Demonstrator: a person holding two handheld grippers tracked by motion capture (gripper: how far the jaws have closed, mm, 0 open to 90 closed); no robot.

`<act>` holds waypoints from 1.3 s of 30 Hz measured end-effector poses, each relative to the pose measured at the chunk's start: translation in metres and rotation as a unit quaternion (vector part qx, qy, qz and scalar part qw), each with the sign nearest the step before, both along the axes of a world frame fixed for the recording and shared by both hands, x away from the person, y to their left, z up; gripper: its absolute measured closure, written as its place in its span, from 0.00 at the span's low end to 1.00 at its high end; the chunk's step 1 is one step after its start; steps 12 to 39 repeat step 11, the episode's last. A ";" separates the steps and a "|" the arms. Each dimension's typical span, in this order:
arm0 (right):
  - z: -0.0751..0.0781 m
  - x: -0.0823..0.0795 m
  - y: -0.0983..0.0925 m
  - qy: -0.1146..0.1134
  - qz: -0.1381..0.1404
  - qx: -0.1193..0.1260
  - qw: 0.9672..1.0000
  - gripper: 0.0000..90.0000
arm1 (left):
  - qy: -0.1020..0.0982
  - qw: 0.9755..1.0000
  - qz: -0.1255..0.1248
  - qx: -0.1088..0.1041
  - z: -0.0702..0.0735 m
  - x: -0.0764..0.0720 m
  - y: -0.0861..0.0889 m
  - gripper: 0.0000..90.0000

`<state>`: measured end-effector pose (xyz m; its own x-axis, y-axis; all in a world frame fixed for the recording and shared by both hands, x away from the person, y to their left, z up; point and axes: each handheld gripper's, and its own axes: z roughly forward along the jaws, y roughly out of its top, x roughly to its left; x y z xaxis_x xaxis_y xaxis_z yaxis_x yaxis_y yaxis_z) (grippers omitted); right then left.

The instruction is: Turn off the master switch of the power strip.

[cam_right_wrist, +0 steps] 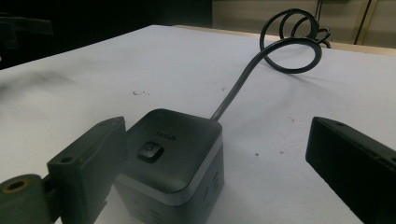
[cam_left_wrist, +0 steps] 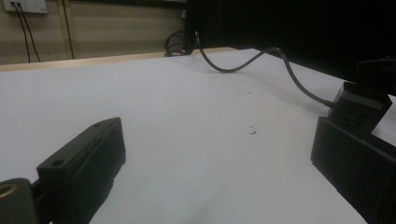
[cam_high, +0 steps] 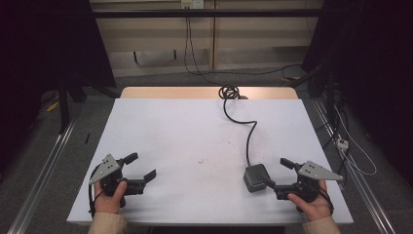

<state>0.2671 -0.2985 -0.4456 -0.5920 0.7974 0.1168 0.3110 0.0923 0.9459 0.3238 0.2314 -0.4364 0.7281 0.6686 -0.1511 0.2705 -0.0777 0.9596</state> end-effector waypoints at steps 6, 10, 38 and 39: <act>0.000 0.000 0.001 0.000 0.003 -0.002 1.000 0.06 | 0.000 1.000 0.000 0.000 0.000 0.000 0.000 0.03; 0.000 0.000 0.002 0.001 0.005 -0.004 1.000 0.06 | 0.001 1.000 -0.001 -0.001 0.000 0.000 0.000 0.03; 0.000 0.000 0.002 0.000 0.005 -0.004 1.000 0.06 | 0.002 1.000 0.000 -0.001 0.000 0.000 0.000 0.03; 0.000 0.000 0.002 0.000 0.005 -0.004 1.000 0.06 | 0.002 1.000 0.000 -0.001 0.000 0.000 0.000 0.03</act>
